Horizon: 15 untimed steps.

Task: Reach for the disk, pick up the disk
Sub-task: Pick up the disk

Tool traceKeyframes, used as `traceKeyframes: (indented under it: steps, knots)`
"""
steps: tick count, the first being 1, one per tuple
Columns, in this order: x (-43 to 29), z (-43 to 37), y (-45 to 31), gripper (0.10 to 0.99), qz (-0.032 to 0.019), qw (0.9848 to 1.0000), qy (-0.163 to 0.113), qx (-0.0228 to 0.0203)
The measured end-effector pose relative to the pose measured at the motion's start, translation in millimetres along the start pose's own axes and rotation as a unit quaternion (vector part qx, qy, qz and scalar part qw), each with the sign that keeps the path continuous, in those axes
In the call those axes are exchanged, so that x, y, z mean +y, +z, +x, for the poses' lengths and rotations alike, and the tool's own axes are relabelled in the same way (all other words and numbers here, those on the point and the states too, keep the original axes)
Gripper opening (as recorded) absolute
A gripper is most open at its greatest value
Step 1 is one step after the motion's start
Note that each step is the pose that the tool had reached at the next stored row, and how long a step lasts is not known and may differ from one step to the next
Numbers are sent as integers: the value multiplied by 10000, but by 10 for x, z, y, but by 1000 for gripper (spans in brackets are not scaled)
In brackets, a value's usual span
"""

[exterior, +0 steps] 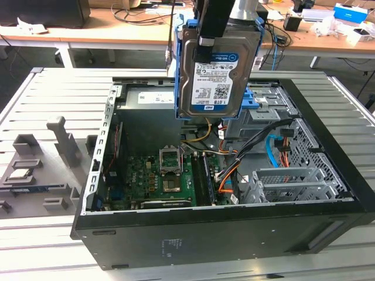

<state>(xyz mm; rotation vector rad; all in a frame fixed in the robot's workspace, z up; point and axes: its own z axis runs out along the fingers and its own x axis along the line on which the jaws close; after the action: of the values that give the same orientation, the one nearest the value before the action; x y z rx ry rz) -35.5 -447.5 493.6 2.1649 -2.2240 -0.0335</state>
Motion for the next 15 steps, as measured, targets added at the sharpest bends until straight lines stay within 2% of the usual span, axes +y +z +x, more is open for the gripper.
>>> traceKeyframes:
  steps: [11,12,15]
  knots:
    - [-5,197,6,365,0,10000,1,13]
    - [-7,243,7,365,0,10000,0,17]
    - [-9,299,9,365,1,10000,1,22]
